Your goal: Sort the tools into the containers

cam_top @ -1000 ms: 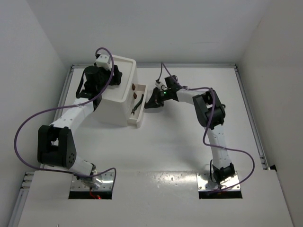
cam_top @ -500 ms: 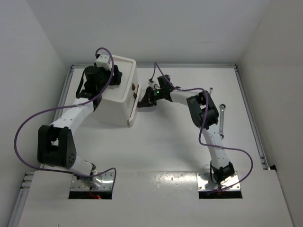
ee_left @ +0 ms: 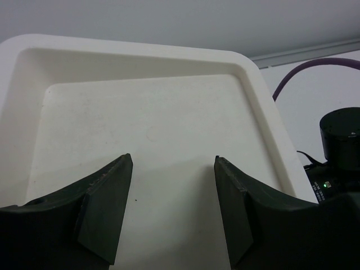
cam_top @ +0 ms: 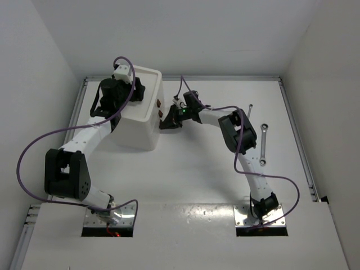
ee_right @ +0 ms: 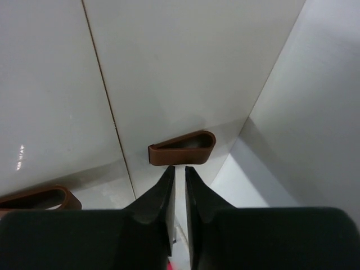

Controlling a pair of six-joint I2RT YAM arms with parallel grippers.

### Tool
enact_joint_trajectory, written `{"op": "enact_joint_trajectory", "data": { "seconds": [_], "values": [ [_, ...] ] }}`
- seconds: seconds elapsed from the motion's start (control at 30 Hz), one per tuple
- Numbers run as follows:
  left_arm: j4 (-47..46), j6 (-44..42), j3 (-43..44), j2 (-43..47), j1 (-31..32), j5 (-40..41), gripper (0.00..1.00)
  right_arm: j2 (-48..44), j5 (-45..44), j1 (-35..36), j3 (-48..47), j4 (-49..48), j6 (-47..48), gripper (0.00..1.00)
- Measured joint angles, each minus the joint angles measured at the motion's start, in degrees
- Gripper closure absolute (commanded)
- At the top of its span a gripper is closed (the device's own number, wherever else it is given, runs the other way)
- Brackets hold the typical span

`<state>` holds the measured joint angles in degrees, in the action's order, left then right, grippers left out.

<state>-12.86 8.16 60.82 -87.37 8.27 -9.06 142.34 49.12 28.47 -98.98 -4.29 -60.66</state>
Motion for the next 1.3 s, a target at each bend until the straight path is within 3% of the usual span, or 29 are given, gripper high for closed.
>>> {"op": "enact_joint_trajectory", "data": {
  "seconds": [0.03, 0.07, 0.1, 0.3, 0.5, 0.57, 0.77, 0.83, 0.9, 1.1, 1.3],
  "values": [
    [0.0, 0.0, 0.0, 0.0, 0.0, 0.0, 0.33, 0.0, -0.1, -0.1, 0.1, 0.0, 0.0, 0.82],
    [0.0, 0.0, 0.0, 0.0, 0.0, 0.0, 0.33, -0.1, -0.3, -0.2, 0.5, -0.1, 0.0, 0.63],
    [0.0, 0.0, 0.0, 0.0, 0.0, 0.0, 0.33, -0.2, -0.7, -0.3, 0.8, -0.1, -0.4, 0.56],
    [-0.2, 0.0, -0.2, 0.1, 0.0, -0.4, 0.3, -4.6, -3.5, -3.1, 5.1, 3.1, 4.3, 0.48],
    [-0.3, 0.0, -1.1, 1.2, 0.0, -0.7, 0.28, -17.6, -12.5, -8.4, 4.9, 12.9, 19.0, 0.48],
    [-0.2, 0.1, -1.8, 2.2, 0.1, -0.6, 0.27, -23.3, -18.0, -10.1, 4.8, 15.6, 24.7, 0.58],
    [2.4, 1.7, -3.4, 5.5, 0.3, 0.7, 0.23, -38.3, -36.7, -13.8, 9.3, 20.7, 32.8, 0.68],
    [3.1, 2.4, -3.5, 6.1, 0.4, 1.4, 0.23, -42.2, -41.0, -16.0, 13.0, 23.1, 33.9, 0.68],
    [3.5, 2.9, -3.4, 6.3, 0.4, 2.1, 0.23, -44.3, -44.6, -19.7, 16.6, 26.4, 34.1, 0.62],
    [5.2, 4.4, -3.4, 7.4, 0.7, 4.3, 0.22, -44.6, -52.2, -31.4, 24.4, 39.7, 35.7, 0.59],
    [5.6, 5.9, -3.3, 7.9, 0.8, 5.9, 0.22, -44.7, -54.2, -36.0, 31.5, 48.0, 39.7, 0.51]
  ]
}}
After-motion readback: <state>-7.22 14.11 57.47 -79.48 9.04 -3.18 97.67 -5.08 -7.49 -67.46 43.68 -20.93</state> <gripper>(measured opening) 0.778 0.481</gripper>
